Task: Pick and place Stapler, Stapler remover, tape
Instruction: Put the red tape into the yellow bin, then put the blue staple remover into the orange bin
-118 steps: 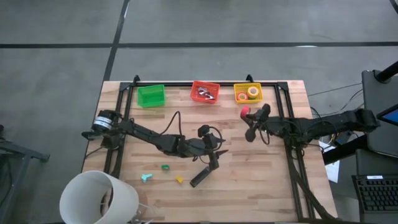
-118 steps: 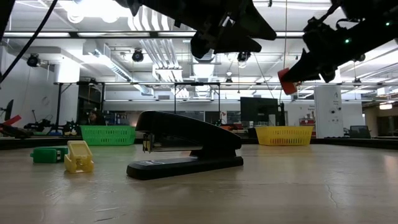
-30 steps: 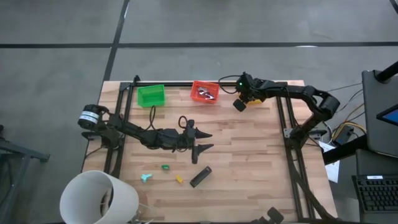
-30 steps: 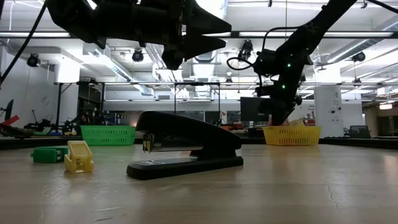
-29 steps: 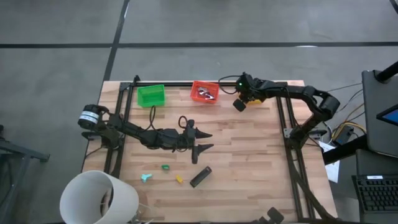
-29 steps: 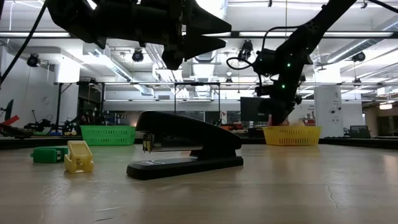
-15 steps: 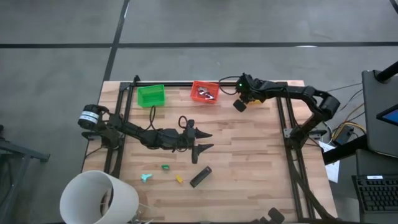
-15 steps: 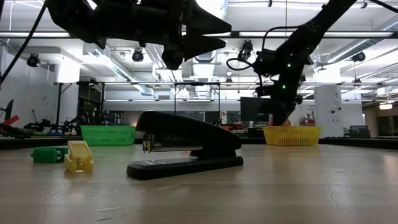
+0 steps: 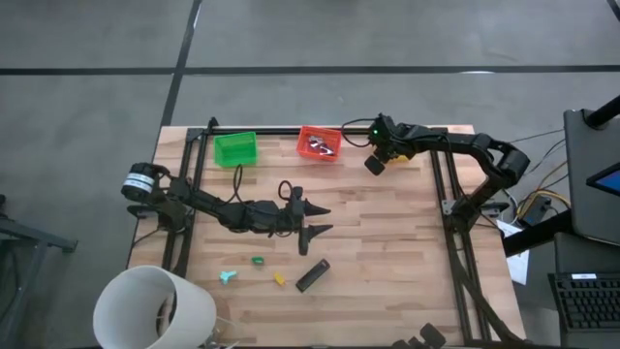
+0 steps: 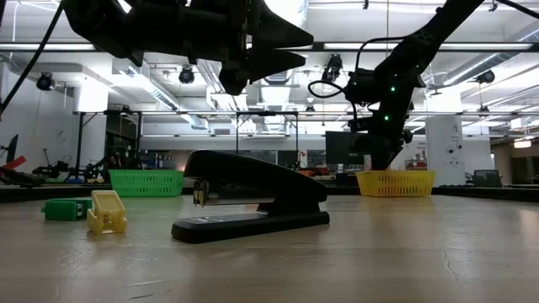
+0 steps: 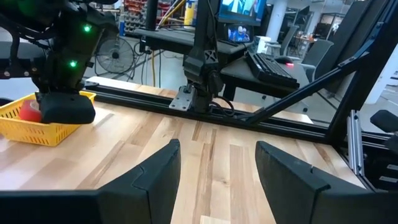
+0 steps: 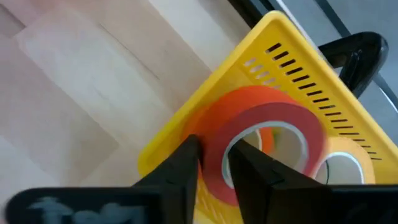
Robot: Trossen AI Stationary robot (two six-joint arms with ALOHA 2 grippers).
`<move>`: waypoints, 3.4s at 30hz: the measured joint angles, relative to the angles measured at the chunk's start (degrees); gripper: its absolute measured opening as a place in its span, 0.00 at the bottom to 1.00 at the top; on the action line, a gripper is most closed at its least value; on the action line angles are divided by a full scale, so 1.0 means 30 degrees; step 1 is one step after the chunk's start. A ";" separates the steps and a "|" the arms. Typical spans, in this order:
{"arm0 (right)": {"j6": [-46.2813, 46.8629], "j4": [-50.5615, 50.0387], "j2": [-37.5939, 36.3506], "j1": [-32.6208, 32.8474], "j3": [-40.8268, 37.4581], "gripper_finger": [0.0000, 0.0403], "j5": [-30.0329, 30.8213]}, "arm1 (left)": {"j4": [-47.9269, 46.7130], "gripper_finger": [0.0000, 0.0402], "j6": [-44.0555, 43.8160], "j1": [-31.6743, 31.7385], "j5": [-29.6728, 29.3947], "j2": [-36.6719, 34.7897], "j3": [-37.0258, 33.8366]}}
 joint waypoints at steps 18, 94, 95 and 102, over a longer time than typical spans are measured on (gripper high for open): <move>0.1594 -0.1526 -0.3176 0.1173 0.0220 0.52 0.0168 | -0.1147 0.52 -0.1461 -0.0007 0.0073 0.0000 0.0000; 0.5240 0.8247 -1.0644 1.4761 -0.9173 0.49 -0.1993 | -3.1477 0.52 -1.1896 -0.3689 0.4642 -0.1463 0.6889; 0.5279 0.8259 -1.0644 1.4753 -0.9173 0.49 -0.1993 | -3.1540 0.52 -1.2042 -0.3726 0.4686 -0.1757 0.6712; 0.5289 0.8269 -1.0644 1.4755 -0.9180 0.49 -0.1994 | -3.2042 0.52 -1.5421 -0.3935 0.8112 -0.4318 0.3775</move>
